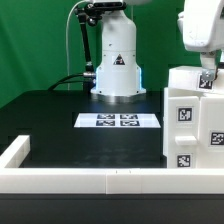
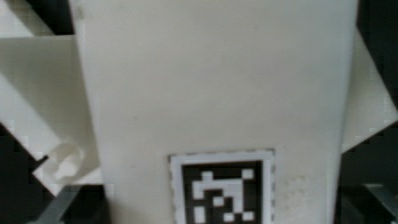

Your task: Assemble cabinet

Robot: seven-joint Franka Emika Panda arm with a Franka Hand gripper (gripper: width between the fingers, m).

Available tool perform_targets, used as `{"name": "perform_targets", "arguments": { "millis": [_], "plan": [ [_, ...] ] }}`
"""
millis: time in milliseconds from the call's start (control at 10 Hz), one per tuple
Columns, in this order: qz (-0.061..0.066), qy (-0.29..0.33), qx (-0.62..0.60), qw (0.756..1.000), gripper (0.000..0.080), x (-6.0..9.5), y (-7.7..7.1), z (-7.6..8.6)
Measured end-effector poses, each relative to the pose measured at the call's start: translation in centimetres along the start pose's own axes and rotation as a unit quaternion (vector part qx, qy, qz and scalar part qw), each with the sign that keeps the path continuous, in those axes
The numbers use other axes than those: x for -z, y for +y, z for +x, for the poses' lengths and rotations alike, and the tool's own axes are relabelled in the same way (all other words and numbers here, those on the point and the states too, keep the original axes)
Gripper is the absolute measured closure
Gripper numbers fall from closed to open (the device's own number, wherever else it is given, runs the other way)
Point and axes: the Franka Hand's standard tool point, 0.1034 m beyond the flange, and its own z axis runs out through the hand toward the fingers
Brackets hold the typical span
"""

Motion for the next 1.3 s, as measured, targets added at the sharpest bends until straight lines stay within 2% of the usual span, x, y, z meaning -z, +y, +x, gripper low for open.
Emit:
{"name": "perform_targets", "arguments": {
  "millis": [300, 600, 800, 1200, 1300],
  "plan": [
    [0.0, 0.0, -0.02, 1.0, 0.0242, 0.0, 0.08, -0.07],
    [0.0, 0.0, -0.164, 0.987, 0.0242, 0.0, 0.1, -0.09],
    [0.0, 0.0, -0.244, 0.97, 0.0241, 0.01, 0.1, -0.06],
    [0.0, 0.001, -0.433, 0.901, 0.024, 0.07, 0.2, -0.04],
    [0.0, 0.001, -0.45, 0.893, 0.0239, 0.07, 0.22, -0.05]
  ]
}}
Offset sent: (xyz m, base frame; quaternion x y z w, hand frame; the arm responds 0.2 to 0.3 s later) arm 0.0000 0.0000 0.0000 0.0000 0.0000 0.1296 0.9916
